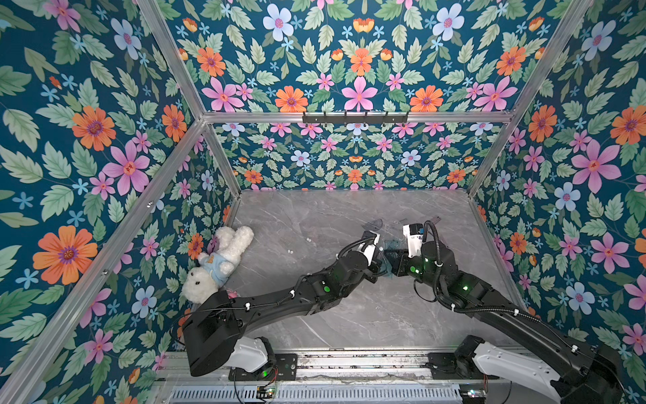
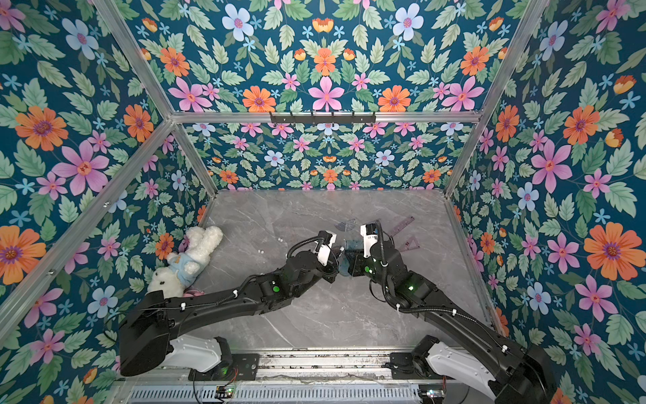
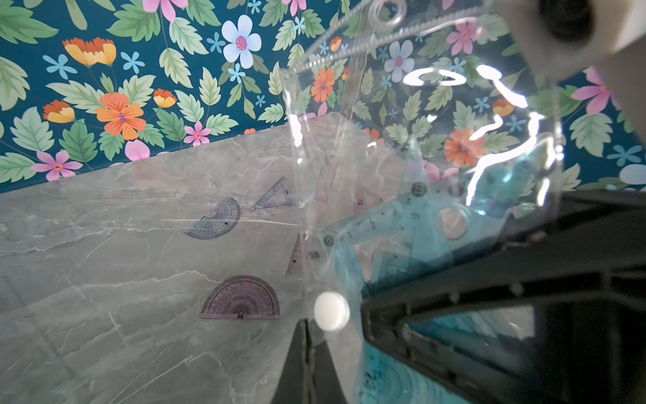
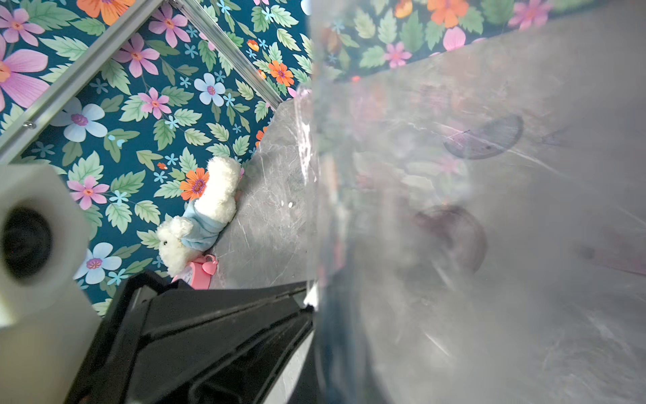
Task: Open the ruler set and take out the ruler
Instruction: Open the ruler set bag.
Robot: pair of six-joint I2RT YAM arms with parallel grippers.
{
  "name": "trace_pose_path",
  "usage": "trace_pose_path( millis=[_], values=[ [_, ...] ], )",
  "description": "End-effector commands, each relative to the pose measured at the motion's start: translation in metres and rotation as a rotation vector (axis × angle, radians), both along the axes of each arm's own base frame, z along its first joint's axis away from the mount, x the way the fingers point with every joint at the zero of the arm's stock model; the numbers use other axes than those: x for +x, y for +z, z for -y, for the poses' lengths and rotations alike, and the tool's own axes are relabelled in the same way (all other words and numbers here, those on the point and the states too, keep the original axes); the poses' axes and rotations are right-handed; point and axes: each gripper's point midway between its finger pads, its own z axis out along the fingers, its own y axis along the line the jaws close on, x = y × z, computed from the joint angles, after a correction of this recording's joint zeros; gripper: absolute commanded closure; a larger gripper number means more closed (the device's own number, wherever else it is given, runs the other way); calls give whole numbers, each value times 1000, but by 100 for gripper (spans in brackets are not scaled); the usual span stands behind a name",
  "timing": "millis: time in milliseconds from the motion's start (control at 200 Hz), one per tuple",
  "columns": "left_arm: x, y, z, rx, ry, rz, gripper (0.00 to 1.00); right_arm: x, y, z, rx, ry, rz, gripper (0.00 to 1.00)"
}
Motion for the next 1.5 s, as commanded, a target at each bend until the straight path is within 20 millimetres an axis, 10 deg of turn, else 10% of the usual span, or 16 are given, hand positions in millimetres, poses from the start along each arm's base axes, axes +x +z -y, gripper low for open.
trace_pose_path(
  millis=[0,865,1135,1495],
  values=[
    [3,28,-1,-107,8,46,100,-2,-12,8,-35,-26,-35,92],
    [-13,44,-30,-170,-23,71,100,-7,-8,7,-14,-2,-19,91],
    [-17,42,-24,-158,-63,59,100,-11,0,7,2,13,3,65],
    [-12,31,-41,-61,4,40,100,-19,-6,32,-92,-41,11,56]
  ],
)
